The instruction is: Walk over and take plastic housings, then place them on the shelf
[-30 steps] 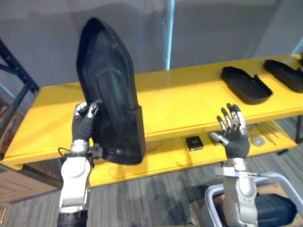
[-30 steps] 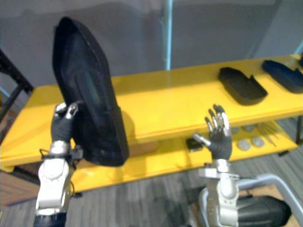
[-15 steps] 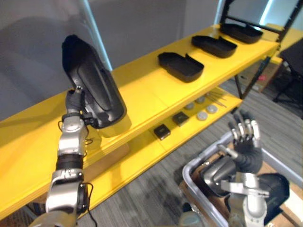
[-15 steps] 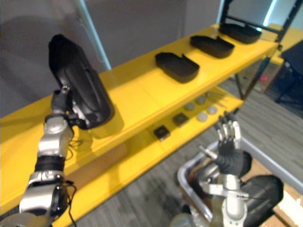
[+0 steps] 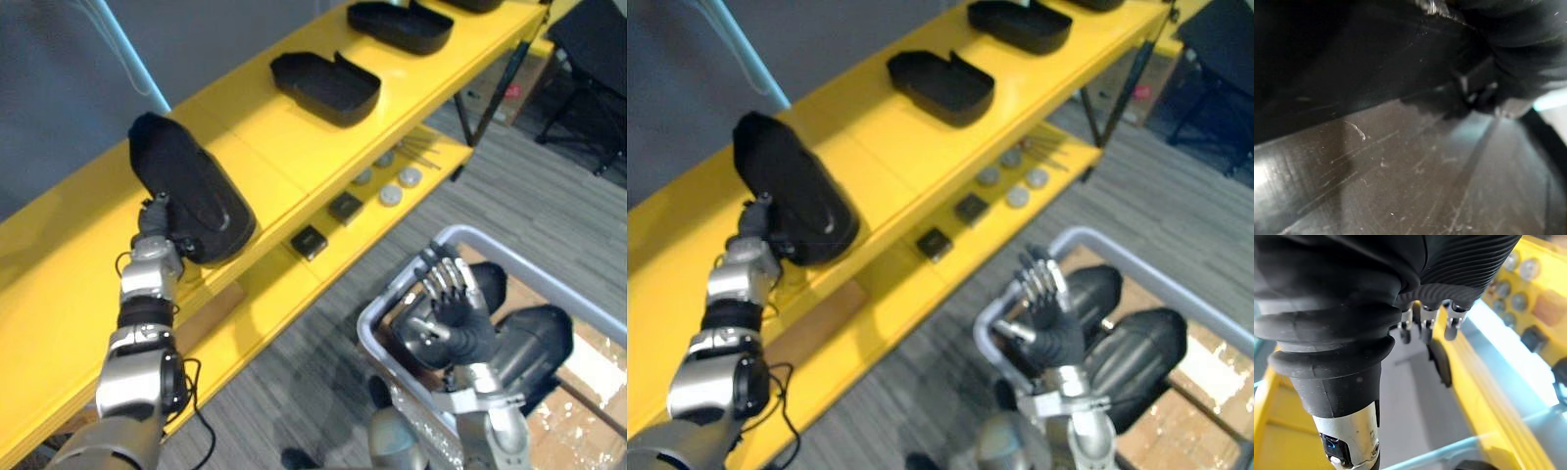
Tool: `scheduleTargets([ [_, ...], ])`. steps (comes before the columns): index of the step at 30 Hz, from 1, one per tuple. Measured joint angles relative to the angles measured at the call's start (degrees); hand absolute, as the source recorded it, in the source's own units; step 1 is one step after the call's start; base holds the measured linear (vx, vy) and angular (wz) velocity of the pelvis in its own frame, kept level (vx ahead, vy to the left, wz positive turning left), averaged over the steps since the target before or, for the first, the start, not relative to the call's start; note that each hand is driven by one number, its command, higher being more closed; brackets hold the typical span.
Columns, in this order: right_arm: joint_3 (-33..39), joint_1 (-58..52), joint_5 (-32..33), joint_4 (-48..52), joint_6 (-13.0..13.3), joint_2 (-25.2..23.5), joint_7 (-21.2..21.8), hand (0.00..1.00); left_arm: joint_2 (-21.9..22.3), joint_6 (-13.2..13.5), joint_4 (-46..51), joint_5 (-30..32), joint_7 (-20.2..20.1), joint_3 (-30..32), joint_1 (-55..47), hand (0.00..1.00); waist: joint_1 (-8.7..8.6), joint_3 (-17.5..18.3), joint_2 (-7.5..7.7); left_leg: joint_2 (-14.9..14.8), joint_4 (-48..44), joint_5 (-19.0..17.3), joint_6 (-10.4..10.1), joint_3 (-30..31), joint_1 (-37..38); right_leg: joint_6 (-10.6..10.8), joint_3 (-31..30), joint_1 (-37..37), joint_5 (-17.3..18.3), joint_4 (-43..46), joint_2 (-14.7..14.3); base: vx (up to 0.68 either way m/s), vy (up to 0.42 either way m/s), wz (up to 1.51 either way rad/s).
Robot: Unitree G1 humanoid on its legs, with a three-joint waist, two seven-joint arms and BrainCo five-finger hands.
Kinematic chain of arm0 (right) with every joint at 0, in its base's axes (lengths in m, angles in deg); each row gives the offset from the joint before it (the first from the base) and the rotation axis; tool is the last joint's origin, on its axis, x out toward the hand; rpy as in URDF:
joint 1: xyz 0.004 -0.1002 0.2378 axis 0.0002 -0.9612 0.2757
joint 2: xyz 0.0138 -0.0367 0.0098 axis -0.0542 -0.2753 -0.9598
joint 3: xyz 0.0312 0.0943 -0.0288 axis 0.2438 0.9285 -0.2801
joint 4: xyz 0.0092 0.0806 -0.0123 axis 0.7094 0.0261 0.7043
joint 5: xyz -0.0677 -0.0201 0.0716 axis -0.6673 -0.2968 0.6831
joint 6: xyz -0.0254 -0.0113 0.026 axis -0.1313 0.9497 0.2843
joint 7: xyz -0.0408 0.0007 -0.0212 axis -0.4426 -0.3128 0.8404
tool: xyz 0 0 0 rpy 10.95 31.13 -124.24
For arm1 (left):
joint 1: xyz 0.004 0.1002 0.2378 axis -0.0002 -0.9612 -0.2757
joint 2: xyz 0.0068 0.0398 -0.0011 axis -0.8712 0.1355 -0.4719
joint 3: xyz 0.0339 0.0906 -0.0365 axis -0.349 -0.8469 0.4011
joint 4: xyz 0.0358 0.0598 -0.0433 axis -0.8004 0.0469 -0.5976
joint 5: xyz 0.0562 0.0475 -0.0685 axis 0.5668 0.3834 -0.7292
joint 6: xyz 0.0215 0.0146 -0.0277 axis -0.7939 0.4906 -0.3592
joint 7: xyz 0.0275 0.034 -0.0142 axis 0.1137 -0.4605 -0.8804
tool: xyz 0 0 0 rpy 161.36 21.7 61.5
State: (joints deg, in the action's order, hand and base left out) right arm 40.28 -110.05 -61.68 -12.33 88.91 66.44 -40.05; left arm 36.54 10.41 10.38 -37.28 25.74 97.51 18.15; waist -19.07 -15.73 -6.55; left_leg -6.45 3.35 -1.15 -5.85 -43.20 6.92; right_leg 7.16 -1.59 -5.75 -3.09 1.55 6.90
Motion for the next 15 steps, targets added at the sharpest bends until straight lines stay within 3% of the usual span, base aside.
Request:
scheduleTargets([
  [4, -1.49, -0.14, 1.02, 0.02, 0.03, 1.07, -1.55, 0.00, -1.89, -1.52, -2.14, 0.11, 0.88, -0.14, 2.08, 1.00, -0.24, -1.13, -0.13, 0.03, 0.03, 0.01, 0.01, 0.01, -0.18, -0.02, -0.06, -0.29, 0.01, 0.11, 0.02, -0.02, -0.011, 0.00],
  [5, -2.06, -0.12, 1.09, 0.04, 0.03, 1.32, -1.75, 0.00, -2.05, -1.96, -2.12, 0.11, 1.73, -0.44, 2.56, 0.00, -0.24, -1.47, -0.16, 0.02, 0.03, 0.01, 0.01, 0.04, -0.17, -0.02, -0.07, -0.29, 0.02, 0.17, 0.03, -0.03, -0.021, 0.01],
  [15, -3.65, -0.28, 2.06, 0.38, 0.03, 3.22, -2.88, 0.00, -3.07, -2.72, -2.27, -0.16, 5.04, -0.47, 5.91, 0.00, -0.13, -2.99, -0.48, -0.16, -0.46, 0.04, 0.06, -0.10, -1.93, -0.19, -0.38, -2.42, 0.65, 1.35, 0.06, -0.06, -0.032, 0.00],
])
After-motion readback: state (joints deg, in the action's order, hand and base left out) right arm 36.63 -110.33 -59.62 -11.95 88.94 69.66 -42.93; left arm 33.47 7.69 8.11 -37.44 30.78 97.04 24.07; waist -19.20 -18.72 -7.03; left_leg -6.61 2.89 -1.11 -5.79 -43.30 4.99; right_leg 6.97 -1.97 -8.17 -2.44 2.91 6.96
